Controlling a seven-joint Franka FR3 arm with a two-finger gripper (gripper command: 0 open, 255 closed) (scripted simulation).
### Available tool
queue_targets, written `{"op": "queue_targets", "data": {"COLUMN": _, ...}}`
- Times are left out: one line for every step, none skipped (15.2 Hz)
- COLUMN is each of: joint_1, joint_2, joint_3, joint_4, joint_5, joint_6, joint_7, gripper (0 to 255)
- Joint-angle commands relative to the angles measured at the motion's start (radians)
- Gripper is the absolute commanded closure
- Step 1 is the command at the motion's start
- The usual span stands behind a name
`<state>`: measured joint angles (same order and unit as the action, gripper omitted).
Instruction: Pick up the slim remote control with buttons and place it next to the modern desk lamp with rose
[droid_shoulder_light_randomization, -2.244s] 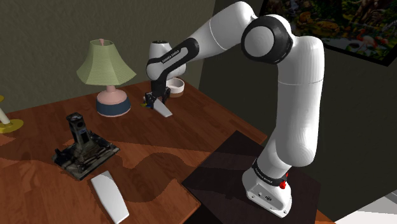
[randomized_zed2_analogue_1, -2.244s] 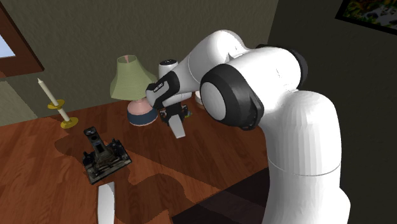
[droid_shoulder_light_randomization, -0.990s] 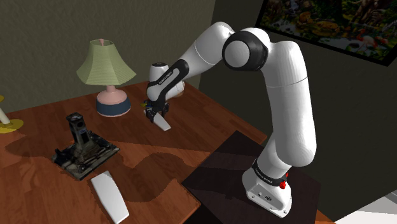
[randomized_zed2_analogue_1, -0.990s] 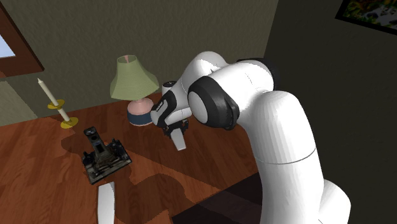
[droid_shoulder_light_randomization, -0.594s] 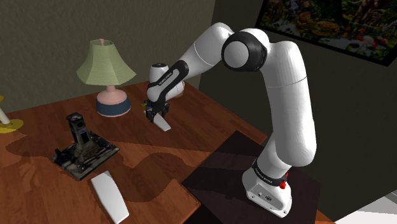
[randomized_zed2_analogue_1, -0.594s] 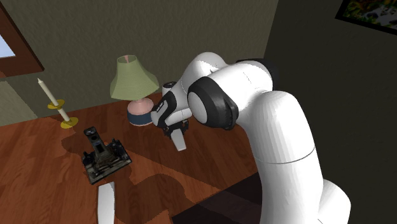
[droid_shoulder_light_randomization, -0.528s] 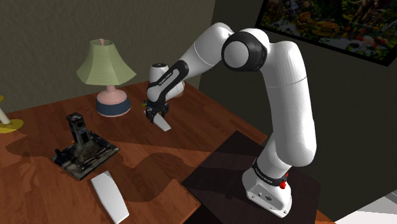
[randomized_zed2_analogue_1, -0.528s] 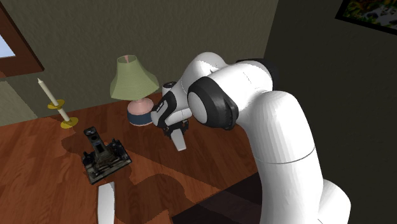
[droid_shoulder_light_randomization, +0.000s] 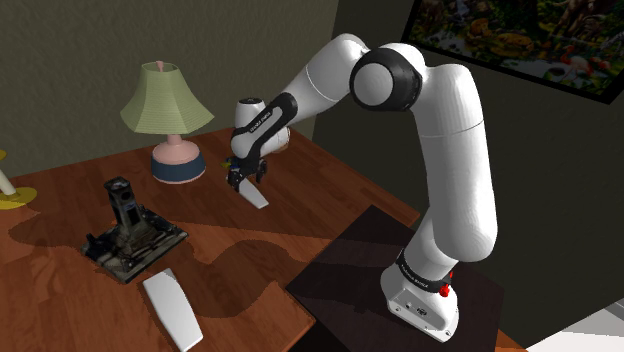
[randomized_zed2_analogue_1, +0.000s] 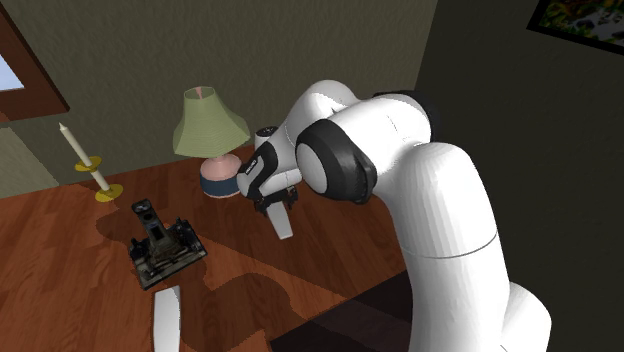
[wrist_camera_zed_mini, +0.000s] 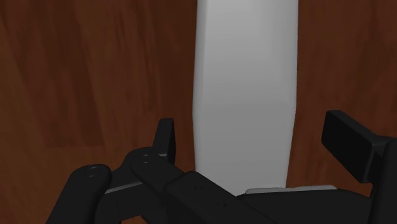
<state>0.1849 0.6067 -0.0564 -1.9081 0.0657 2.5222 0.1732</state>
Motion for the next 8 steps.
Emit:
{"op": "queue_targets", "data": {"joint_1": 0.002, "joint_2": -0.042, "joint_3": -0.003, "joint_4": -0.007, "joint_5": -0.004, "joint_6": -0.035, "joint_7": 0.003, "gripper": 0}}
{"op": "queue_targets", "data": {"joint_1": 0.004, "joint_2": -0.068, "joint_3": -0.005, "joint_4": -0.010, "joint_5": -0.006, "joint_6": -0.058, "joint_7": 0.004, "gripper": 0}}
{"op": "queue_targets", "data": {"joint_1": 0.005, "joint_2": -0.088, "joint_3": -0.007, "joint_4": -0.011, "joint_5": -0.008, "joint_6": -0.077, "joint_7": 0.005, "gripper": 0}}
{"op": "queue_targets", "data": {"joint_1": 0.005, "joint_2": -0.088, "joint_3": -0.006, "joint_4": -0.011, "joint_5": -0.008, "joint_6": -0.077, "joint_7": 0.005, "gripper": 0}}
{"op": "queue_targets", "data": {"joint_1": 0.005, "joint_2": -0.088, "joint_3": -0.006, "joint_4": -0.011, "joint_5": -0.008, "joint_6": -0.077, "joint_7": 0.005, "gripper": 0}}
{"op": "queue_targets", "data": {"joint_1": 0.005, "joint_2": -0.088, "joint_3": -0.006, "joint_4": -0.011, "joint_5": -0.008, "joint_6": -0.077, "joint_7": 0.005, "gripper": 0}}
{"op": "queue_targets", "data": {"joint_1": 0.005, "joint_2": -0.088, "joint_3": -0.006, "joint_4": -0.011, "joint_5": -0.008, "joint_6": -0.077, "joint_7": 0.005, "gripper": 0}}
{"op": "queue_targets", "data": {"joint_1": 0.005, "joint_2": -0.088, "joint_3": -0.006, "joint_4": -0.011, "joint_5": -0.008, "joint_6": -0.077, "joint_7": 0.005, "gripper": 0}}
